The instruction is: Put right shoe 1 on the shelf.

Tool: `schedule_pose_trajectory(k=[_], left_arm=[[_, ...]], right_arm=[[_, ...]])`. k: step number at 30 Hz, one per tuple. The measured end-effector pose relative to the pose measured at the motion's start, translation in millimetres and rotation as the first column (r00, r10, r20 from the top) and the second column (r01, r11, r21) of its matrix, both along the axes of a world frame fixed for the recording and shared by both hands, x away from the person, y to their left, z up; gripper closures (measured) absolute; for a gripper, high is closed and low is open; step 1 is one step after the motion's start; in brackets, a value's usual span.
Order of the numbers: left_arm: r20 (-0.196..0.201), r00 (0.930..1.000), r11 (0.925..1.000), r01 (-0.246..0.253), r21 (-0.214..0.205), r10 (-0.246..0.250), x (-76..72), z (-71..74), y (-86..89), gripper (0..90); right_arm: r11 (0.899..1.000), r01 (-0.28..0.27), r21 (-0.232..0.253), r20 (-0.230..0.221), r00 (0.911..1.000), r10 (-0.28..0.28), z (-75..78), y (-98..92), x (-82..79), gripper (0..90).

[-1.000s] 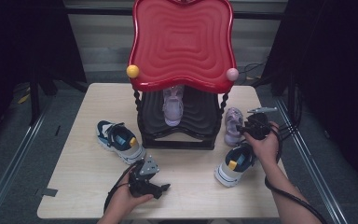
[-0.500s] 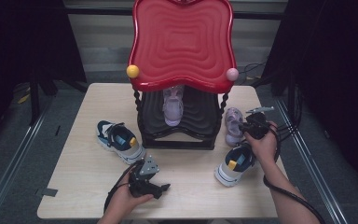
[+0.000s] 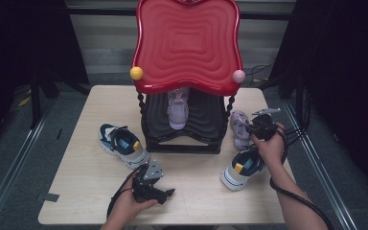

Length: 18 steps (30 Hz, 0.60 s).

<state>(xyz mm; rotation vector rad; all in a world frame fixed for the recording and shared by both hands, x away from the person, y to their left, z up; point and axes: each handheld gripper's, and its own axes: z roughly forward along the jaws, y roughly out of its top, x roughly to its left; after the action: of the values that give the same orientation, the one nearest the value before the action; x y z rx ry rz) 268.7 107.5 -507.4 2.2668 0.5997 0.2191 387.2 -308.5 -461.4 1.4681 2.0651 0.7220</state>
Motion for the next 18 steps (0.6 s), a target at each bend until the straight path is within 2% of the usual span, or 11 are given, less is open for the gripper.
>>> schedule_pose_trajectory(k=[3, 5, 7, 9, 11, 18], left_arm=[[0.001, 1.0, 1.0, 0.0, 0.0, 0.0, 0.0, 0.0, 0.0, 15.1], [0.001, 1.0, 1.0, 0.0, 0.0, 0.0, 0.0, 0.0, 0.0, 15.1], [0.0, 1.0, 1.0, 0.002, 0.0, -0.002, 0.1, 0.0, 0.0, 15.1], [0.0, 1.0, 1.0, 0.002, 0.0, -0.002, 0.1, 0.0, 0.0, 15.1], [0.0, 1.0, 1.0, 0.002, 0.0, -0.002, 0.1, 0.0, 0.0, 15.1], [0.0, 1.0, 1.0, 0.002, 0.0, -0.002, 0.1, 0.0, 0.0, 15.1]], right_arm=[[1.0, 0.01, 0.005, -0.002, 0.9999, -0.01, -3.8, -0.4, 0.4, 77.5], [0.999, 0.018, 0.03, -0.001, 0.9998, -0.018, -6.5, -0.8, 0.8, 77.7], [0.999, 0.027, 0.034, -0.002, 0.9996, -0.027, -7.0, -1.2, 1.3, 79.9], [0.999, 0.026, 0.027, 0.003, 0.9997, -0.026, -6.9, -1.0, 1.5, 82.8], [1.0, 0.025, 0.001, 0.009, 0.9997, -0.025, -5.9, -0.4, 0.9, 84.2], [0.999, 0.036, -0.013, 0.082, 0.9961, -0.035, -1.8, -1.5, -2.0, 85.4]])
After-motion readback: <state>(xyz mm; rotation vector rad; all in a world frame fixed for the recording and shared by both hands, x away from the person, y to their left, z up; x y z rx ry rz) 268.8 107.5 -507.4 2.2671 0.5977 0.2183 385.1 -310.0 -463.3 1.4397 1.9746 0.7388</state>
